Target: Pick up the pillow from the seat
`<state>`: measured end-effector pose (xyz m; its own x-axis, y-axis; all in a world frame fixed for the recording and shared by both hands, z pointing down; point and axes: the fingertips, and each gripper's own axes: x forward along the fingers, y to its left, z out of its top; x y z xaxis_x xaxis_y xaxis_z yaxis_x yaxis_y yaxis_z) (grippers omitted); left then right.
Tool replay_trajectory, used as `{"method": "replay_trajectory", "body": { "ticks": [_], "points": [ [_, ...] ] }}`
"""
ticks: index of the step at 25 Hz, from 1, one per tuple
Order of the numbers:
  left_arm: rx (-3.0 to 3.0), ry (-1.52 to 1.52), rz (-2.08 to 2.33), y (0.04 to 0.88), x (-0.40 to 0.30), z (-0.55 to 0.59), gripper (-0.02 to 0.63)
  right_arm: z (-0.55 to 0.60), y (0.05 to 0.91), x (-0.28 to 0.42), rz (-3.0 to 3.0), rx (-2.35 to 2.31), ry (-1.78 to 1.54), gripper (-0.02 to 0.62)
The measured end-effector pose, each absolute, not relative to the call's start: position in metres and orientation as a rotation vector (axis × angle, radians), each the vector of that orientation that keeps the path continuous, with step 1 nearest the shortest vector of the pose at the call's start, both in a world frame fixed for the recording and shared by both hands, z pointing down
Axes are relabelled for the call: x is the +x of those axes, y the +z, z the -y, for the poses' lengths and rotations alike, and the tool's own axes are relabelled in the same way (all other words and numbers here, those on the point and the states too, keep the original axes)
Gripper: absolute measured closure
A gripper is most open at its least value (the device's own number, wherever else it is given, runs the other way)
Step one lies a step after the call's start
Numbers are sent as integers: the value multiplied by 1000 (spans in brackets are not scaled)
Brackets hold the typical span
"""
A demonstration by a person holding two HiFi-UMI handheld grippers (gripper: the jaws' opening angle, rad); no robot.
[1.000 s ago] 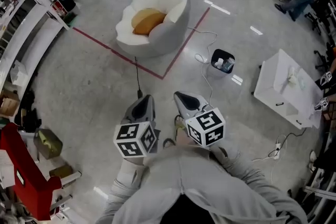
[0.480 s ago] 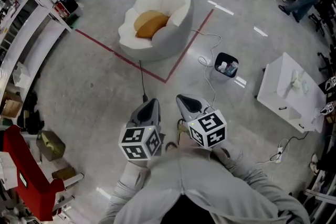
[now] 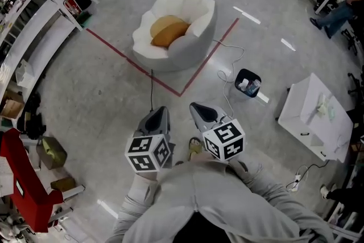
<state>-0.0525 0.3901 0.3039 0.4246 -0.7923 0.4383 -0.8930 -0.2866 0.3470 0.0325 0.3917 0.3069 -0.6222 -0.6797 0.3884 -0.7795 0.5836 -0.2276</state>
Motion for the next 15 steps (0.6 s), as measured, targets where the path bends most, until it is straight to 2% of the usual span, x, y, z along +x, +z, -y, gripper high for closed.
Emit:
{"method": "replay_trajectory", "body": {
  "ticks": [15],
  "points": [
    [2047,188,1524,313,-51,-347,600,-354,317,52,2568,1119,538,595]
  ]
}}
